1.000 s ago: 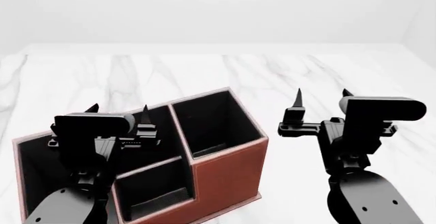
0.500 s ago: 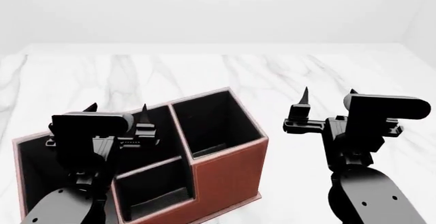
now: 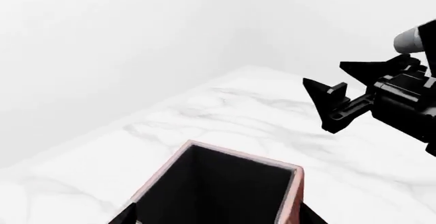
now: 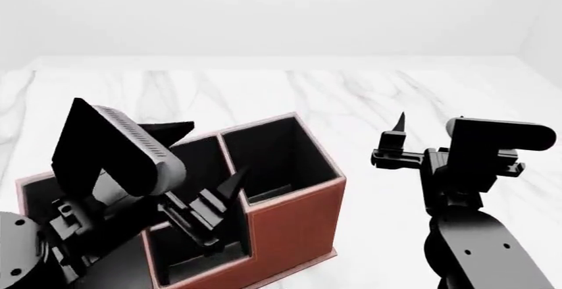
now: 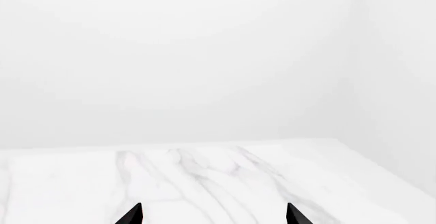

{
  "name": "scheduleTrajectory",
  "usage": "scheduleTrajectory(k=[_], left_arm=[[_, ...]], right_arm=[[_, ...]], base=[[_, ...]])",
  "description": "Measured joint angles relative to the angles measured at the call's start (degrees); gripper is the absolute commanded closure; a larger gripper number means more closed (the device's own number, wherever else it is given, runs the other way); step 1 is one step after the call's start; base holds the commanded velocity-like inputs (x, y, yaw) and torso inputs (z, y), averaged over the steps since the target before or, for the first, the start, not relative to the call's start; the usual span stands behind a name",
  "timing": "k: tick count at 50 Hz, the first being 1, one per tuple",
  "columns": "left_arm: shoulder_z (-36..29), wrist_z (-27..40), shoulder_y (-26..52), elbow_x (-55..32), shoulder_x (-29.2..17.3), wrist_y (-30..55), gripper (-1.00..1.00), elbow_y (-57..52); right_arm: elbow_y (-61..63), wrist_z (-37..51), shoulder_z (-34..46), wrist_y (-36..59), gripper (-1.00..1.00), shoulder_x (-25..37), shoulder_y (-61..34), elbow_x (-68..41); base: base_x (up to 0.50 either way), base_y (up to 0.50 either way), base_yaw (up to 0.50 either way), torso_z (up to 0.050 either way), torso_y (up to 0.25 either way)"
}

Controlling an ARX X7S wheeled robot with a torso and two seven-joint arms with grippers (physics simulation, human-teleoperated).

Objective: Pick up the book and place it in the left compartment of the caddy.

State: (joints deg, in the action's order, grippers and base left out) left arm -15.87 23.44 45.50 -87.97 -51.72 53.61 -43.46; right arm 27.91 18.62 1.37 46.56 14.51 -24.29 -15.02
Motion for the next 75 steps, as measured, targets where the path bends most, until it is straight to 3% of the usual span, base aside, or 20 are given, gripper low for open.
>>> scheduleTrajectory(k=[12,31,54,75], left_arm=[[-4.0,0.6,8.1,-18.5,-5.1,1.3,-1.0,0.0],[-19.4,10.8,29.6,-42.1,1.0,6.3,-1.0,8.0],[-33.3,17.6,39.7,-53.9,6.0,11.3,-1.0,12.9],[-38.2,17.3,43.9,-57.8,9.4,15.9,-1.0,15.3]], right_arm=[[-0.6,0.3,0.6,-0.3,-1.0,0.2,0.0,0.0],[-1.0,0.6,1.1,-0.4,-1.0,0.5,-0.1,-0.2],[-1.3,1.1,1.4,-0.4,-1.0,0.7,-0.3,-0.6],[-2.3,1.5,2.0,-0.8,-1.0,0.9,-0.6,-0.9]], base=[[0.0,0.0,0.0,0.0,0.0],[0.0,0.0,0.0,0.0,0.0],[0.0,0.0,0.0,0.0,0.0],[0.0,0.0,0.0,0.0,0.0]])
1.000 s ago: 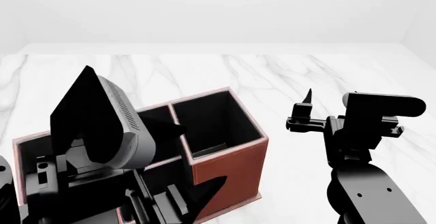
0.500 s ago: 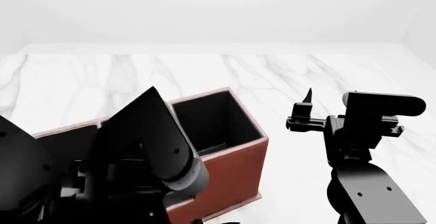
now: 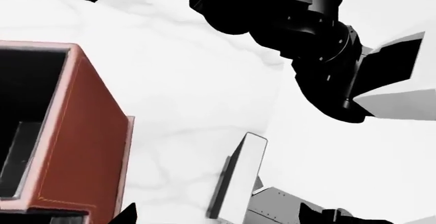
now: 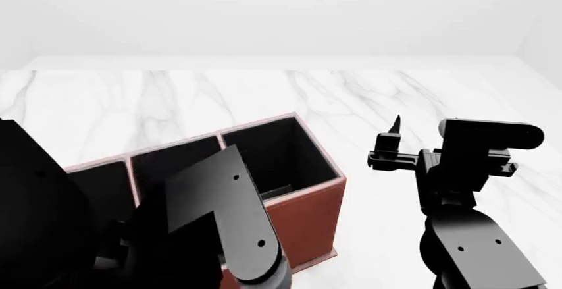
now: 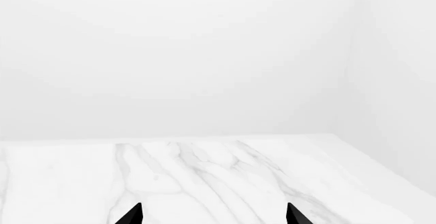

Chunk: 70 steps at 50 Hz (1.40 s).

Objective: Pick up the book and place it in the left compartment of the caddy.

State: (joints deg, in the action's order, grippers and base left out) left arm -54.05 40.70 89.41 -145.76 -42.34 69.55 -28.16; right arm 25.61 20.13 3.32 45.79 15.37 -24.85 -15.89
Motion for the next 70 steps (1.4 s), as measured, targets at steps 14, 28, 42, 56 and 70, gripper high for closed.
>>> scheduleTrajectory(k=[14,28,42,56,70], left_arm=[[-2.5,-1.1,2.0,1.3,4.6,3.3,-1.0,3.9],[-3.4,-4.0,0.4,4.9,9.5,6.2,-1.0,7.1],[-2.5,-8.1,-3.2,9.8,13.6,8.8,-1.0,9.0],[-1.2,-12.4,-6.9,14.9,16.2,11.3,-1.0,10.6],[0.9,-18.2,-10.8,21.4,18.6,14.1,-1.0,12.3]], right_arm=[[-0.2,0.2,0.1,0.1,-1.0,0.1,-0.3,-0.4],[-0.5,0.3,0.0,-0.3,-1.0,0.3,-0.1,-0.8],[-0.9,0.4,0.0,-0.8,-1.0,0.4,0.1,-1.2],[-0.9,0.6,-0.1,-0.9,-1.0,0.6,0.3,-1.7],[-0.8,0.7,-0.3,-0.9,-1.0,0.7,0.2,-2.2]], base=[[0.0,0.0,0.0,0.0,0.0],[0.0,0.0,0.0,0.0,0.0],[0.0,0.0,0.0,0.0,0.0],[0.0,0.0,0.0,0.0,0.0],[0.0,0.0,0.0,0.0,0.0]])
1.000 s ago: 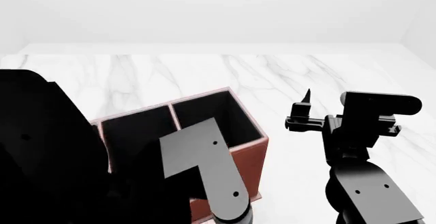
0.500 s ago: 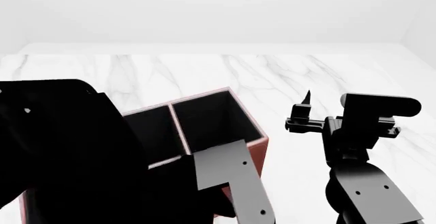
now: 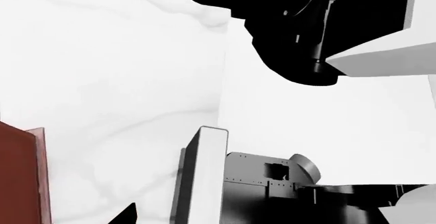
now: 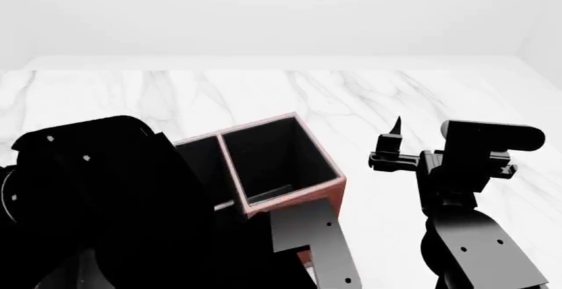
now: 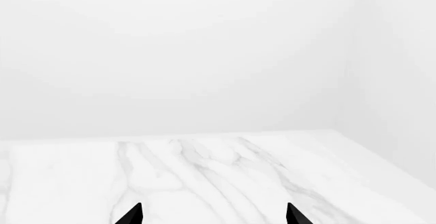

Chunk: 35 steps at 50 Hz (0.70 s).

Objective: Pick up the book and place it in the left compartment of the caddy.

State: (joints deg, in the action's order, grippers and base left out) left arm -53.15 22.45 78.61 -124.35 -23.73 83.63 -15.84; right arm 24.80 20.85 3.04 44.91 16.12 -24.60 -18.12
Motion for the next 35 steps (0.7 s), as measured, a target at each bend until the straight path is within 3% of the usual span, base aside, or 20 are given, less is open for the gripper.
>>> scheduleTrajectory(k=[35], left_arm=[[-1.9,-10.1,-5.5,11.1,3.6,1.7,-1.0,1.4]], right_arm=[[-1.0,0.4,0.1,-1.3,-1.0,0.3,0.4,-0.7]], base=[[0.0,0.0,0.0,0.0,0.0]])
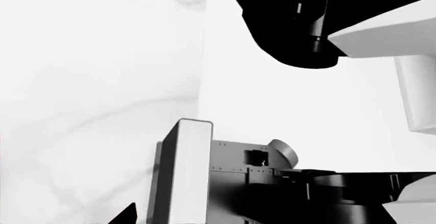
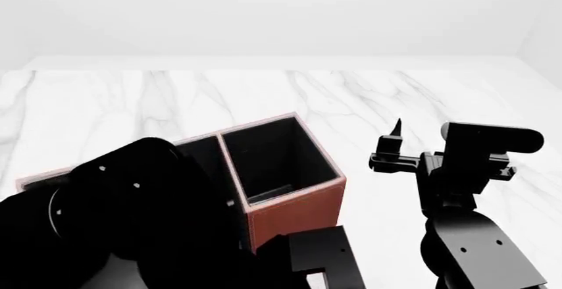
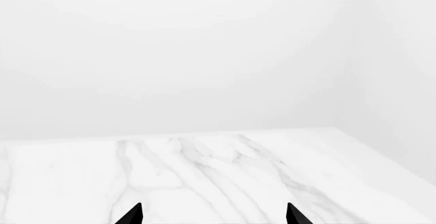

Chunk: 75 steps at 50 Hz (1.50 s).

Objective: Pick up the book and place it in the left compartment of the caddy.

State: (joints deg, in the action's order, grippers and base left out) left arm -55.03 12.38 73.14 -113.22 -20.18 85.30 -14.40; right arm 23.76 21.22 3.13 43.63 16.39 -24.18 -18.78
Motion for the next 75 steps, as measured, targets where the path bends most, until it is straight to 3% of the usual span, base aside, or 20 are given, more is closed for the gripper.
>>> scheduleTrajectory(k=[47,75], left_arm=[[-6.3,-15.2,-2.7,17.3,-0.8,-1.6,-1.0,7.0],[-10.3,-13.2,-0.5,17.0,1.4,-2.5,-1.0,8.6]], right_arm=[[-1.5,0.5,0.1,-1.5,-1.0,0.3,0.4,-1.0],[-2.1,0.8,0.5,-2.0,-1.0,0.5,0.5,-1.4]], base=[[0.0,0.0,0.0,0.0,0.0],[0.0,0.0,0.0,0.0,0.0]])
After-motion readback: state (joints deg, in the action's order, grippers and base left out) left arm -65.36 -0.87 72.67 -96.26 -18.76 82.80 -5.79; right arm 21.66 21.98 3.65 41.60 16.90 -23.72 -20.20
